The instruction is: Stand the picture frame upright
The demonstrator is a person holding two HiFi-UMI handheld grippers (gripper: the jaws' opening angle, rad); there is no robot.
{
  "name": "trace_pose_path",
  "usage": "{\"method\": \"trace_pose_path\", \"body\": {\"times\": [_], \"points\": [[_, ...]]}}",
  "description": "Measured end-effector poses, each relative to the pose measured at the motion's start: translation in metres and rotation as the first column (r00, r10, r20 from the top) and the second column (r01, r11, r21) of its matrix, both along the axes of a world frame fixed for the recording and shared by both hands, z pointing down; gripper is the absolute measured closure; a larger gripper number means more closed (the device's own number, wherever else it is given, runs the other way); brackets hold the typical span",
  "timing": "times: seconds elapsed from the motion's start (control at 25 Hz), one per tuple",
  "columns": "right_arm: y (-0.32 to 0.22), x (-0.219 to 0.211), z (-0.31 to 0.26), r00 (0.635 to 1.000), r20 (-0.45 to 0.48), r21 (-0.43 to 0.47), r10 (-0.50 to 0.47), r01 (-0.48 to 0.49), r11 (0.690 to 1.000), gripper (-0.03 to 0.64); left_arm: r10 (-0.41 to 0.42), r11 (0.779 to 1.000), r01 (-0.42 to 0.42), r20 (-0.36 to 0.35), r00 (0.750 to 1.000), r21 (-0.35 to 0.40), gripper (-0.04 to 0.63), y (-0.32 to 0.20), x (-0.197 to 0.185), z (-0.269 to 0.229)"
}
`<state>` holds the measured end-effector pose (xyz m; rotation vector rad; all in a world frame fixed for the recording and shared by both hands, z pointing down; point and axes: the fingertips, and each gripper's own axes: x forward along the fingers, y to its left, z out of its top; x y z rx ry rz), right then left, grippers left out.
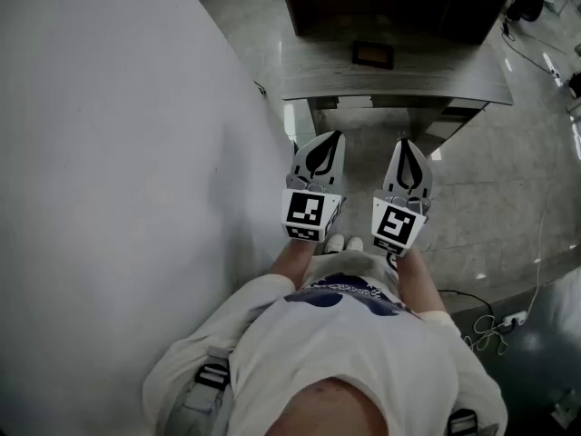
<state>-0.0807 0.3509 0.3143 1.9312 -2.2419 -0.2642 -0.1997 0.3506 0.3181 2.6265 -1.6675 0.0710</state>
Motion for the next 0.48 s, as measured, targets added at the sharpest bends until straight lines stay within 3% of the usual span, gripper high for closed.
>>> {"method": "trace_pose_path", "body": {"times": [0.48], "points": [[0.0003, 0.0027, 0.0016, 1.000, -0.003, -0.008, 0.002, -0.002, 1.000, 0.620, 0.000, 1.000, 0.000, 0.012, 1.000, -0.014, 0.591, -0.0006, 0.0036, 0.0028]]}}
